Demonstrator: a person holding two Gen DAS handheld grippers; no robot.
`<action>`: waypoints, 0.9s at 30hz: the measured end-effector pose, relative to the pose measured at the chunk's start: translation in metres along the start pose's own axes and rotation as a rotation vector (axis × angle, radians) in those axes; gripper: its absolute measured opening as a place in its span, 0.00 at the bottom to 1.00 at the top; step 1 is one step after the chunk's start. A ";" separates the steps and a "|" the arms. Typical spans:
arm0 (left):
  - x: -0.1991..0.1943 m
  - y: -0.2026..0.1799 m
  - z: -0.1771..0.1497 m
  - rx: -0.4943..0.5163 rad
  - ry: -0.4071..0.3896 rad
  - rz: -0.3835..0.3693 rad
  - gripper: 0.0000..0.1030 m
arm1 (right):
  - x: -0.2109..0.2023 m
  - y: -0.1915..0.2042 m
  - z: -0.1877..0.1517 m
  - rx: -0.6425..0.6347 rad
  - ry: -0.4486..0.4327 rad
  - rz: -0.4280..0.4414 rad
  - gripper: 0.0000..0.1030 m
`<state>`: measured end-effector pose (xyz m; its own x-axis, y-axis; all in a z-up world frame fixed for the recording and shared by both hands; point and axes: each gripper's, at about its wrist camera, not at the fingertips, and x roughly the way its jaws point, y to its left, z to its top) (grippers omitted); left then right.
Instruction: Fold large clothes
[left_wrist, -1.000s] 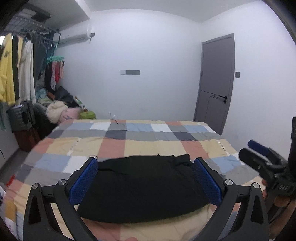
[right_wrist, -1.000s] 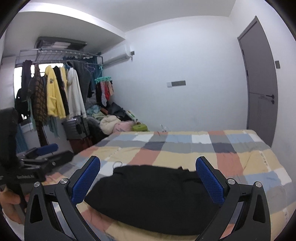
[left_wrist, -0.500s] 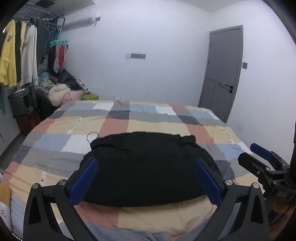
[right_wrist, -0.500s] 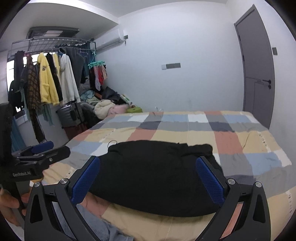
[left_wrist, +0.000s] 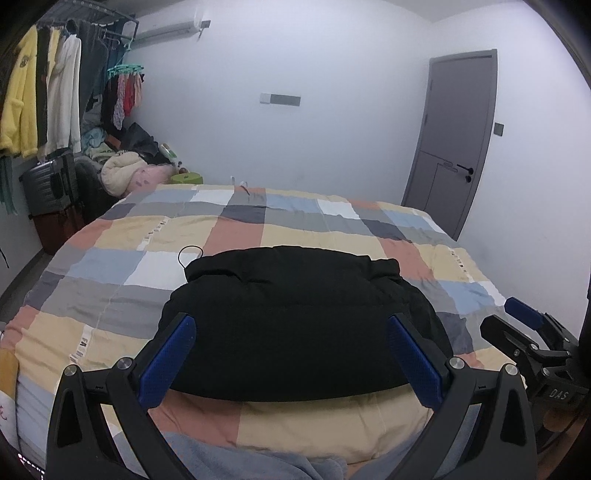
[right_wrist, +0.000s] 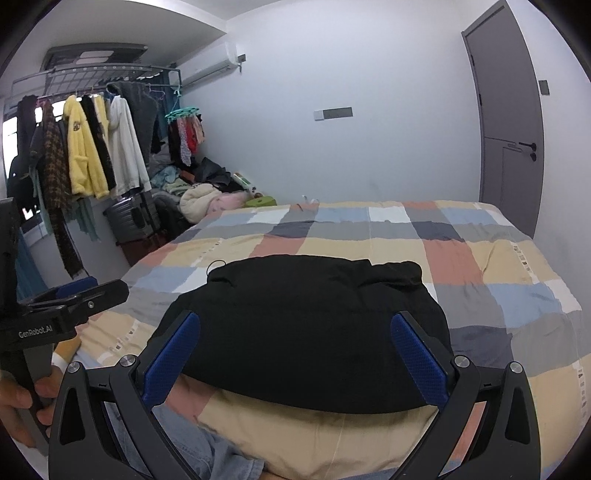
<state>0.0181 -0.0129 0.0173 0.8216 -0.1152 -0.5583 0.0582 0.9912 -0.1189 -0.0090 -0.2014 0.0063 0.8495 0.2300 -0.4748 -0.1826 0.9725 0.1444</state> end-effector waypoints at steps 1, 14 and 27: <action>0.001 0.000 0.000 0.001 0.002 -0.001 1.00 | 0.000 0.000 0.000 0.000 0.002 -0.002 1.00; 0.002 0.005 -0.001 -0.018 0.008 0.015 1.00 | 0.000 0.005 -0.001 -0.008 0.005 -0.013 1.00; 0.004 0.003 -0.003 0.000 0.016 0.010 1.00 | 0.000 0.004 -0.003 0.002 0.010 -0.030 1.00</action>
<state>0.0205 -0.0103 0.0124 0.8127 -0.1060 -0.5729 0.0494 0.9923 -0.1135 -0.0115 -0.1972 0.0042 0.8498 0.2012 -0.4872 -0.1563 0.9789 0.1317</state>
